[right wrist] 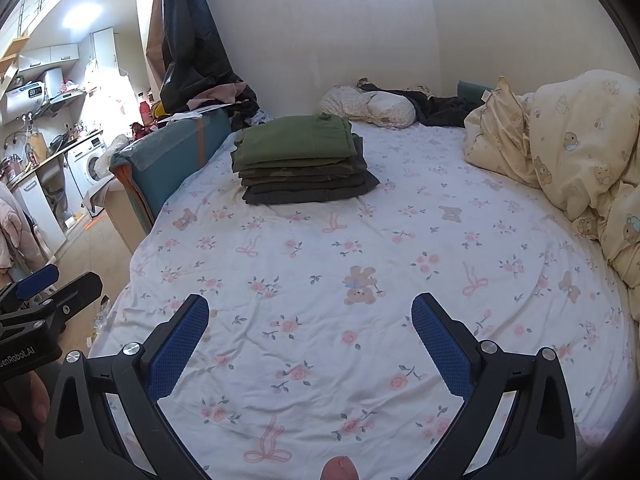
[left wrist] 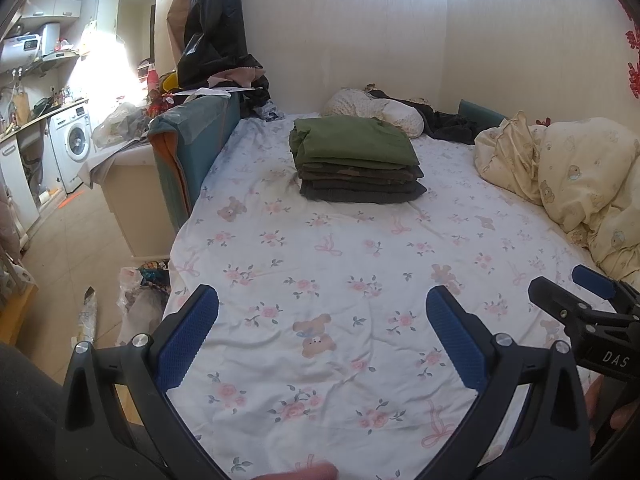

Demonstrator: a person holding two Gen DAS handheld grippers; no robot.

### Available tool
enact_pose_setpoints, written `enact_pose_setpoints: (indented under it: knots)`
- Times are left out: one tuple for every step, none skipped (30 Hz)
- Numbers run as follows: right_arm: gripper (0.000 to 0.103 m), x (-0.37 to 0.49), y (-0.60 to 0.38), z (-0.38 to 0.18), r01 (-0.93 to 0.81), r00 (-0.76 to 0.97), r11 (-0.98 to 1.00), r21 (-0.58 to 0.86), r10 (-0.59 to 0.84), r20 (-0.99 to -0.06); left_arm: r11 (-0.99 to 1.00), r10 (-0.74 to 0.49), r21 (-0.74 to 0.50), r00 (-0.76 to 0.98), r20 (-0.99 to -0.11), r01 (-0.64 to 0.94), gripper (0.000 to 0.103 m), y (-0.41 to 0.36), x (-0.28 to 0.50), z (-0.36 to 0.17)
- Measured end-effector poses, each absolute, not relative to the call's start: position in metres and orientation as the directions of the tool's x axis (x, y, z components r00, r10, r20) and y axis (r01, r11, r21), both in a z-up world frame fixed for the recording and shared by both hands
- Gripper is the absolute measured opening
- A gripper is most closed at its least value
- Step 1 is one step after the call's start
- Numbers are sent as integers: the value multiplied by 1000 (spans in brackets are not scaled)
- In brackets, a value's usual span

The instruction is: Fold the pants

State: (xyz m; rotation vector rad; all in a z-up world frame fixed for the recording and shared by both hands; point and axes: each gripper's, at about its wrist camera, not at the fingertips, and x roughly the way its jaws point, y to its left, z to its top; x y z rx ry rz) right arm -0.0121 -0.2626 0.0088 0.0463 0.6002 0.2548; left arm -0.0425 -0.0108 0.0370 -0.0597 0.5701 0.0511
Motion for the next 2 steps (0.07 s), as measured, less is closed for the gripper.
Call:
enact_pose_setpoints:
  knots:
    - [103, -12, -263, 9, -224, 795, 967, 118, 251, -553, 997, 20, -50, 841, -540, -56, 102, -10, -43, 36]
    - [103, -12, -262, 9, -226, 794, 967, 120, 254, -552, 997, 20, -48, 842, -538, -54, 102, -9, -44, 35]
